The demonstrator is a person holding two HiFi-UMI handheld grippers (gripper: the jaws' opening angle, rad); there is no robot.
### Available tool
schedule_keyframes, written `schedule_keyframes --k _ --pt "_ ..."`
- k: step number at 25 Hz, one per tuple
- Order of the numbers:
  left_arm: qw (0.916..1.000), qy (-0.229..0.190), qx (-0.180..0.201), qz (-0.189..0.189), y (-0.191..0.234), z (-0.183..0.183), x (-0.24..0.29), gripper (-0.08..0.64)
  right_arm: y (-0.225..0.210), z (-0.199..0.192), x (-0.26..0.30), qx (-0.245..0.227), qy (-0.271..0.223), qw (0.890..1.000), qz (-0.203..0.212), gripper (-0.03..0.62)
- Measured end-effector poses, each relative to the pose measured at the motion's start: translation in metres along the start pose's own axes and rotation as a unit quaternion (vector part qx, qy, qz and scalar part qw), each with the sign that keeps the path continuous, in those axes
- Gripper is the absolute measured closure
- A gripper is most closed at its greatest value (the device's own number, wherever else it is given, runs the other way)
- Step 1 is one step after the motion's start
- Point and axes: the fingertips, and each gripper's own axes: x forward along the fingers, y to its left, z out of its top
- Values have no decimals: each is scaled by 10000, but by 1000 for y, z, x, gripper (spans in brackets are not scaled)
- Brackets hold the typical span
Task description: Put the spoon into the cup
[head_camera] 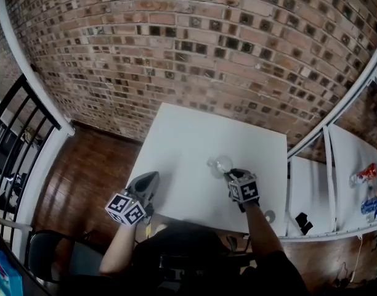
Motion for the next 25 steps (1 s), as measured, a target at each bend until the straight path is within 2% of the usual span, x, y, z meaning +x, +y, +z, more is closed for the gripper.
schedule_keyframes --k 5,9,14,18,21,23,25 --pt "10000 0 -2 94 4 -1 -3 555 0 6 3 -95 -138 9999 1 458" --pt "9999 2 -1 111 2 -3 -5 555 1 4 5 -64 -242 9997 31 422" --pt "10000 37 44 46 -1 -2 -3 556 0 9 -5 -5 -530 9985 -103 422" --pt "9998 87 128 -94 -8 0 7 555 -6 19 -26 54 -1064 9939 -271 422" --pt "9994 101 176 -282 -16 3 16 555 -14 28 -52 270 -1597 9858 -432 425" --pt "9990 110 179 -389 -22 3 22 556 -18 33 -71 414 -1950 9786 -510 494" --pt "9985 150 172 -497 -30 -1 28 557 -22 35 -90 519 -2233 9716 -589 502"
